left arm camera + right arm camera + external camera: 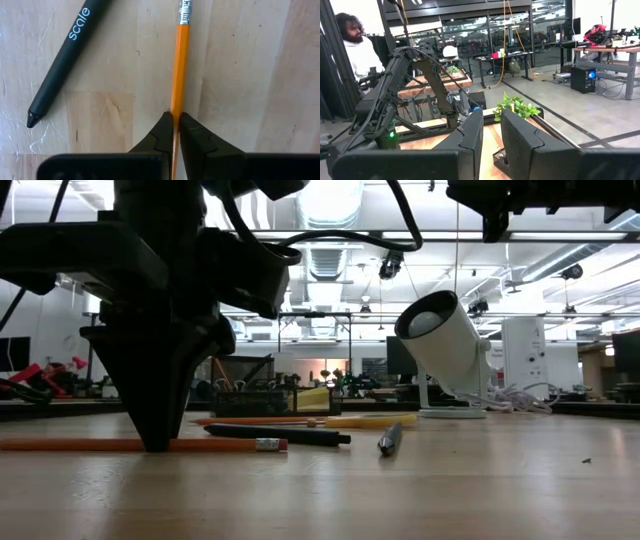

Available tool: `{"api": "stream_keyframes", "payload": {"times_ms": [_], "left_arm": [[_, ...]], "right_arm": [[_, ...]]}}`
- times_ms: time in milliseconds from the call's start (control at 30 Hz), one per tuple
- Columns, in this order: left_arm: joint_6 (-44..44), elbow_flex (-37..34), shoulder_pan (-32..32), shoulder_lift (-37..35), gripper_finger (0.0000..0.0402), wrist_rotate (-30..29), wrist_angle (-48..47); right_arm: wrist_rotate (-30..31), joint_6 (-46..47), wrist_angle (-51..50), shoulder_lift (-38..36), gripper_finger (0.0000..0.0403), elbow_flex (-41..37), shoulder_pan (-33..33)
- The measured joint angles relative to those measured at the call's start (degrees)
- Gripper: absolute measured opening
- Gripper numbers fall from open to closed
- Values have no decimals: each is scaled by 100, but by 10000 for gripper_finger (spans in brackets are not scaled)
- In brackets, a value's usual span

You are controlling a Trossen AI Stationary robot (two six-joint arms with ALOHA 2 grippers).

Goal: Pick and place office supplies into organizer
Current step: Put the bottom yellow pencil into the black desk organizer

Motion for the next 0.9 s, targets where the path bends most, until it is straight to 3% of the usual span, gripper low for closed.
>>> {"api": "stream_keyframes", "payload": {"times_ms": [900], "left_arm": [[9, -29, 0, -349, 3, 260, -65]], "right_arm": [[1, -89, 7, -1, 59, 0, 0]]}}
